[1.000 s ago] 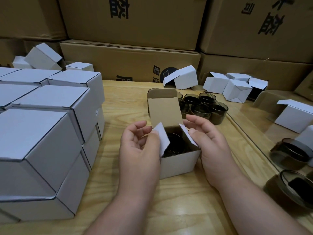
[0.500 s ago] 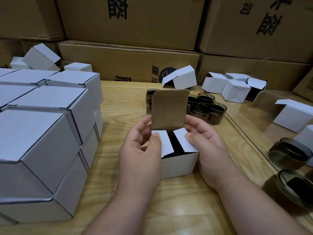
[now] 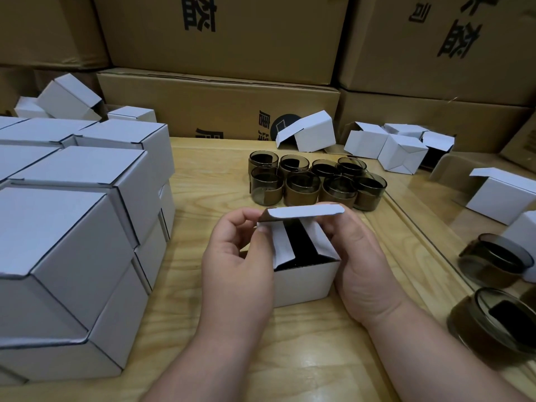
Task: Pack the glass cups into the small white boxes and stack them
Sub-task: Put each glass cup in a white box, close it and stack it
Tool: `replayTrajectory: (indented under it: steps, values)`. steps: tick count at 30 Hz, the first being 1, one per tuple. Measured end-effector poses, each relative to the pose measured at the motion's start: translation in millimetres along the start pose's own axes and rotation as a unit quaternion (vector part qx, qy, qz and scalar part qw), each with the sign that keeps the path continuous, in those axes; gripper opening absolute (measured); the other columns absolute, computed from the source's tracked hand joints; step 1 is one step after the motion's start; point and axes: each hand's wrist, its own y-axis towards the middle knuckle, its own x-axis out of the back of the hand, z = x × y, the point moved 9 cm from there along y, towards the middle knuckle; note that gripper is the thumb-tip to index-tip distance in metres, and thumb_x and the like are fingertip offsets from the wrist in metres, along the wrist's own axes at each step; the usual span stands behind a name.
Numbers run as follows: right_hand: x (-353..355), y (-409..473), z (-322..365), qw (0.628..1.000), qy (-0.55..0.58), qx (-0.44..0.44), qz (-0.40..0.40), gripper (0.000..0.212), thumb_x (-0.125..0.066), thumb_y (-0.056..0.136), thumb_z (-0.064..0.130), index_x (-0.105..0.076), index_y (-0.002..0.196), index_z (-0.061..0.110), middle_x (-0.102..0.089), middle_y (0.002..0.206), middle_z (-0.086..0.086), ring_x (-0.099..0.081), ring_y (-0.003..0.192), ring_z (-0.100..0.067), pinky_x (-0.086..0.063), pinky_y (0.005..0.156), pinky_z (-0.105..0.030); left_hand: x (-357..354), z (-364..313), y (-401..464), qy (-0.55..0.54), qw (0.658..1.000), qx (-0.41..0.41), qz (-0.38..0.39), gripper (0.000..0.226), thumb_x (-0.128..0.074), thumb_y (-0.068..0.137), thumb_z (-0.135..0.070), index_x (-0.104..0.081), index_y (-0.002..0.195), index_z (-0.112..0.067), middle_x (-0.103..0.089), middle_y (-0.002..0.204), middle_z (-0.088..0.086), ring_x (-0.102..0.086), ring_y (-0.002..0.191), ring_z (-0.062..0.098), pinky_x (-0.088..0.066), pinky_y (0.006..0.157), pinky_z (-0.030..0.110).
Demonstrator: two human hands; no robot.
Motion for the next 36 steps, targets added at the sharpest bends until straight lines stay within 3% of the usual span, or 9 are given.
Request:
replayTrajectory:
  steps: [4,7,12,17,20,23,26,33,36]
  values:
    - [-2.0,-1.2,-2.6,1.000,0.006,-0.030,0.005,0.076,-0.070,0.065,0.085,-0.071,0.104,0.019,-0.069,0.103,-0.013,-0.066,0.095,-0.028,-0.053,0.078,-0.043,-0.7,-2.3,0.0,0.004,1.000,-0.005,0.004,0.039,-0.061,0.099,-0.004,-0.069,0.085,-0.038,-0.075,0.092,-0.005,-0.067,0.080,0.005,-0.053,0.064,0.018]
    - [-4.5,-2.5,-0.3,0.999,0.005,-0.033,0.018,0.079,-0.072,0.063,0.082,-0.068,0.106,0.016,-0.067,0.101,-0.013,-0.065,0.089,-0.026,-0.054,0.071,-0.039,-0.1,-1.8,0.0,-0.002,1.000,0.000,-0.001,0.040,-0.062,0.098,-0.001,-0.069,0.083,-0.037,-0.076,0.095,-0.004,-0.067,0.082,0.006,-0.053,0.066,0.018]
    - [-4.1,-2.2,2.9,0.999,0.012,-0.026,0.023,0.048,-0.067,0.075,0.053,-0.069,0.103,0.014,-0.068,0.093,-0.009,-0.065,0.083,-0.019,-0.054,0.065,-0.026,2.5,2.8,-0.4,-0.014,1.000,0.024,-0.008,0.036,-0.058,0.097,-0.003,-0.070,0.084,-0.034,-0.075,0.092,-0.005,-0.066,0.080,0.009,-0.053,0.066,0.027]
    - [-3.4,-3.2,1.8,0.999,-0.012,-0.028,0.018,0.045,-0.063,0.072,0.050,-0.070,0.103,0.018,-0.065,0.113,-0.030,-0.065,0.092,-0.025,-0.053,0.070,-0.032,-1.7,4.9,-2.7,-0.075,0.995,0.062,0.013,0.025,-0.048,0.093,-0.037,-0.070,0.087,-0.028,-0.073,0.088,-0.001,-0.063,0.069,0.012,-0.049,0.050,0.025]
    - [-2.5,-3.3,3.8,1.000,-0.014,-0.022,0.003,0.045,-0.064,0.070,0.051,-0.072,0.099,0.018,-0.071,0.106,-0.023,-0.066,0.088,-0.022,-0.054,0.066,-0.027,-4.8,-0.7,-4.0,-0.078,0.996,0.038,0.030,0.031,-0.052,0.088,-0.050,-0.070,0.093,-0.026,-0.072,0.092,-0.001,-0.066,0.076,0.012,-0.052,0.057,0.024]
    - [0.9,-3.2,6.5,0.999,-0.025,-0.009,-0.034,0.040,-0.066,0.068,0.054,-0.076,0.092,0.024,-0.073,0.090,-0.001,-0.067,0.080,-0.013,-0.052,0.061,-0.021,-6.0,-1.7,-5.6,-0.064,0.997,0.026,0.037,0.032,-0.061,0.075,-0.061,-0.070,0.093,-0.037,-0.071,0.098,-0.004,-0.065,0.086,0.013,-0.054,0.072,0.033]
    - [4.5,-3.0,5.9,0.997,-0.032,-0.008,-0.065,0.040,-0.068,0.067,0.058,-0.078,0.090,0.027,-0.073,0.091,-0.002,-0.066,0.084,-0.017,-0.053,0.064,-0.023,-6.6,0.3,-6.3,-0.063,0.997,0.031,0.042,0.032,-0.066,0.071,-0.062,-0.070,0.096,-0.042,-0.071,0.103,-0.003,-0.067,0.093,0.017,-0.056,0.079,0.043]
    - [6.6,-3.0,4.3,0.996,-0.028,-0.014,-0.083,0.041,-0.070,0.068,0.058,-0.077,0.092,0.025,-0.075,0.093,-0.004,-0.068,0.080,-0.015,-0.055,0.063,-0.026,-5.4,-0.3,-4.0,-0.062,0.997,0.024,0.027,0.030,-0.068,0.069,-0.059,-0.069,0.093,-0.042,-0.072,0.100,-0.010,-0.069,0.087,0.009,-0.057,0.067,0.028]
    - [7.5,-3.2,3.8,0.996,-0.037,-0.015,-0.085,0.047,-0.070,0.070,0.056,-0.076,0.099,0.020,-0.076,0.105,-0.009,-0.070,0.085,-0.016,-0.058,0.066,-0.027,-4.4,1.8,-3.0,-0.063,0.997,0.030,0.022,0.016,-0.070,0.078,-0.046,-0.069,0.092,-0.040,-0.073,0.099,-0.012,-0.068,0.084,0.007,-0.056,0.063,0.024]
